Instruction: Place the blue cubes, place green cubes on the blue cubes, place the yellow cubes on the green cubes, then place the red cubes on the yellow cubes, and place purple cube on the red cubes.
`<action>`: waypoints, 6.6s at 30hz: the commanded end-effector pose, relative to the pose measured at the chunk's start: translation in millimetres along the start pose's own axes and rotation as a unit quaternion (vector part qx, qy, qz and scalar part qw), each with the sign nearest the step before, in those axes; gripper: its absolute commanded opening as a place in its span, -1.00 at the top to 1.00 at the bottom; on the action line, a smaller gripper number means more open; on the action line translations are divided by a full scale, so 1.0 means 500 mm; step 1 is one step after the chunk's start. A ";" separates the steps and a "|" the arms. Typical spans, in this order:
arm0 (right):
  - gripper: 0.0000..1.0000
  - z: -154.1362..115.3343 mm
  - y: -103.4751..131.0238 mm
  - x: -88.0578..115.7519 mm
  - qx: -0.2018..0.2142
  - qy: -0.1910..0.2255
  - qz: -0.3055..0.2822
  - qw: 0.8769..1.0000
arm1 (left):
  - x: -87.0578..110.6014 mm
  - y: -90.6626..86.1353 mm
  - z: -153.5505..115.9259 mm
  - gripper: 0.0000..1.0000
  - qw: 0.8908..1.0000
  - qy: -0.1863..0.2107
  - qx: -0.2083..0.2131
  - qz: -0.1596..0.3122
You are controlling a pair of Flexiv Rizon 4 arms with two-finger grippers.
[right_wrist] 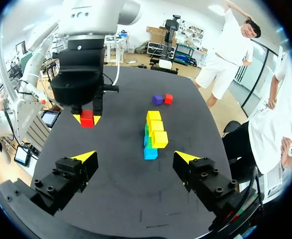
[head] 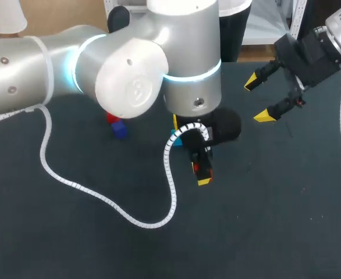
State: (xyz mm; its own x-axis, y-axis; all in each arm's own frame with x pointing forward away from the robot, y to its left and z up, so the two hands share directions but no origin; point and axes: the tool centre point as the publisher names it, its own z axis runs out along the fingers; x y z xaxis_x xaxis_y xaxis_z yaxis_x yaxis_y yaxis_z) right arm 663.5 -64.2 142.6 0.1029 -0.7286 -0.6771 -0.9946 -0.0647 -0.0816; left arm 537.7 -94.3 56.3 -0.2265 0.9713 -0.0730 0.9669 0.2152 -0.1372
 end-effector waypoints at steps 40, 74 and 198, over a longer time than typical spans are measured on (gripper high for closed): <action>-1.00 0.001 -0.001 0.000 0.000 -0.001 0.000 1.000 | -0.006 -0.023 0.068 -1.00 1.000 -0.016 0.015 -0.014; -1.00 0.001 -0.001 0.000 0.000 -0.001 0.000 1.000 | 0.250 0.099 -0.163 -1.00 0.970 -0.205 -0.110 0.067; -1.00 0.306 0.351 -0.051 -0.093 0.316 -0.025 0.944 | 0.306 0.093 -0.179 -1.00 0.963 -0.240 -0.103 0.061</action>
State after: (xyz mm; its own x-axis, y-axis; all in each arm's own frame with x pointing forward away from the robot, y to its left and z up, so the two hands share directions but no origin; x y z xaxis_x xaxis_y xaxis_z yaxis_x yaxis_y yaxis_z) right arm 485.6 43.6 36.3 0.1785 -0.9787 -0.1017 -0.9807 -0.1853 0.0619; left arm 558.5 71.1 127.4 -0.0953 0.8455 -0.5253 0.9806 0.1706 0.0968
